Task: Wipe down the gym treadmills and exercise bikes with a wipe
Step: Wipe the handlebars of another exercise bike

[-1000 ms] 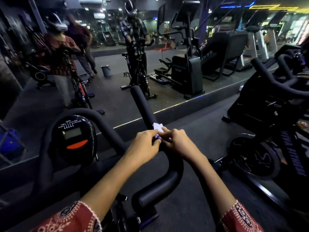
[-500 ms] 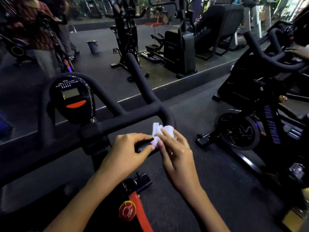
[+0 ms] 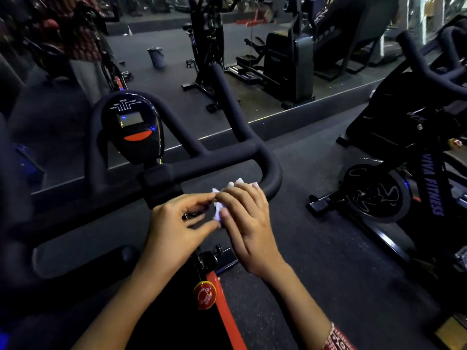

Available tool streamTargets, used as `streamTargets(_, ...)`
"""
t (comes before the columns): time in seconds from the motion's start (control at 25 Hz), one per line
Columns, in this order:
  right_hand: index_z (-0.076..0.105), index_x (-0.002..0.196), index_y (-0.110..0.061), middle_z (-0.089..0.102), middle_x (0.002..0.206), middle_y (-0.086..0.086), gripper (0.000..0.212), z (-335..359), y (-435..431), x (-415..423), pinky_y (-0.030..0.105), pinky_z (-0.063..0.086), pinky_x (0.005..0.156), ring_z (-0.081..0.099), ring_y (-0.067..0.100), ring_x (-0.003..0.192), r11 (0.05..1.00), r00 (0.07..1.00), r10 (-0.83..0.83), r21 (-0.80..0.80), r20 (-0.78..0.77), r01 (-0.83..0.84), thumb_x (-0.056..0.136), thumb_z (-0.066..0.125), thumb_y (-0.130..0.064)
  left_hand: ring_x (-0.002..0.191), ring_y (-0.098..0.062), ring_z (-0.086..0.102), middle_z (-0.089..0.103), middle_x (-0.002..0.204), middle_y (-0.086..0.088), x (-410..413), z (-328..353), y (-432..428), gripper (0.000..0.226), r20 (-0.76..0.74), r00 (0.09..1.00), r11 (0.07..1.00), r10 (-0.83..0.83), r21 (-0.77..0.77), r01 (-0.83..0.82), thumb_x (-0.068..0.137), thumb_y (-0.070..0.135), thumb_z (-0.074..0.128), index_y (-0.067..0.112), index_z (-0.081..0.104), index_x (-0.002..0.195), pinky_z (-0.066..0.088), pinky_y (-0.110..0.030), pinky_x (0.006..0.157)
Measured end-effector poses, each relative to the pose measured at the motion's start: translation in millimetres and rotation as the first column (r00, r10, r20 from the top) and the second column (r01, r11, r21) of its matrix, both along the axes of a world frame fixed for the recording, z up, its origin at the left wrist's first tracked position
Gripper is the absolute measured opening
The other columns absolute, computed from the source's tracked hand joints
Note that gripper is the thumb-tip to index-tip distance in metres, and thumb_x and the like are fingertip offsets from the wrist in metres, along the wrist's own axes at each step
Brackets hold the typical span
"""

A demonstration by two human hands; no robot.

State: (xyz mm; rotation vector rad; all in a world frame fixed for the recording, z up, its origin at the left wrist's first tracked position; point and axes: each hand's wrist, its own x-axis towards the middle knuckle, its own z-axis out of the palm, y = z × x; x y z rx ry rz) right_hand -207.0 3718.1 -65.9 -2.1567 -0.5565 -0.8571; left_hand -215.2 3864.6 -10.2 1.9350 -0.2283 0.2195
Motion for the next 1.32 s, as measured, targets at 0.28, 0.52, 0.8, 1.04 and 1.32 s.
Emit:
streamTargets(0.28, 0.046, 0.136, -0.013, 0.032, 0.153, 0.007, 0.041, -36, -19, 19, 0.032, 0.014, 0.119, 0.011, 0.022, 0.148, 0.866, 0.991, -0.050, 0.489, -0.124, 0.105, 0.105, 0.030, -0.035, 0.089, 0.006, 0.065, 0.069, 0.098, 0.009, -5, 0, -10, 0.036, -0.018, 1.000, 0.996, -0.009, -0.092, 0.007, 0.060, 0.017, 0.079, 0.024, 0.069, 0.094, 0.051, -0.011, 0.076)
streamTargets(0.52, 0.056, 0.127, -0.013, 0.051, 0.137, 0.009, 0.034, -31, -16, 7, 0.053, 0.028, 0.111, 0.037, 0.029, 0.136, 0.990, 0.993, -0.042, 0.142, 0.106, 0.026, 0.104, 0.037, -0.028, 0.081, 0.007, 0.065, 0.069, 0.093, 0.006, -2, -3, -11, 0.039, -0.005, 1.000, 0.997, 0.027, -0.075, -0.028, 0.067, -0.010, 0.077, 0.016, 0.070, 0.095, 0.051, -0.010, 0.071)
streamTargets(0.8, 0.063, 0.120, -0.006, 0.056, 0.128, 0.000, 0.034, -6, 7, -12, 0.036, 0.028, 0.113, 0.040, 0.016, 0.133, 0.945, 0.983, -0.155, 0.274, -0.102, 0.178, 0.096, 0.044, -0.021, 0.087, -0.001, 0.063, 0.071, 0.091, 0.000, -3, 4, 3, 0.025, 0.169, 0.985, 0.989, 0.040, 0.136, -0.064, 0.069, -0.002, 0.080, 0.007, 0.076, 0.092, 0.048, -0.005, 0.069)
streamTargets(1.04, 0.067, 0.108, -0.009, 0.066, 0.105, 0.001, 0.029, 53, 65, -11, 0.028, 0.047, 0.088, 0.063, 0.017, 0.100, 0.956, 0.978, 0.159, 0.268, -0.135, -0.118, 0.096, 0.046, -0.024, 0.087, -0.011, 0.061, 0.071, 0.092, -0.011, 4, 27, 80, 0.025, 0.398, 0.896, 0.900, 0.197, 0.289, -0.326, 0.068, 0.012, 0.068, 0.001, 0.075, 0.090, 0.047, -0.016, 0.076)
streamTargets(1.32, 0.054, 0.128, 0.005, 0.046, 0.139, 0.026, 0.038, 59, 181, 54, 0.037, 0.034, 0.110, 0.041, 0.040, 0.132, 0.944, 0.951, 0.273, -0.148, -0.142, -0.293, 0.093, 0.050, -0.007, 0.103, -0.029, 0.065, 0.069, 0.108, -0.016, 1, 10, 188, 0.040, 0.258, 0.894, 0.775, 0.365, 0.449, -0.446, 0.069, 0.003, 0.082, -0.002, 0.070, 0.106, 0.029, -0.006, 0.089)
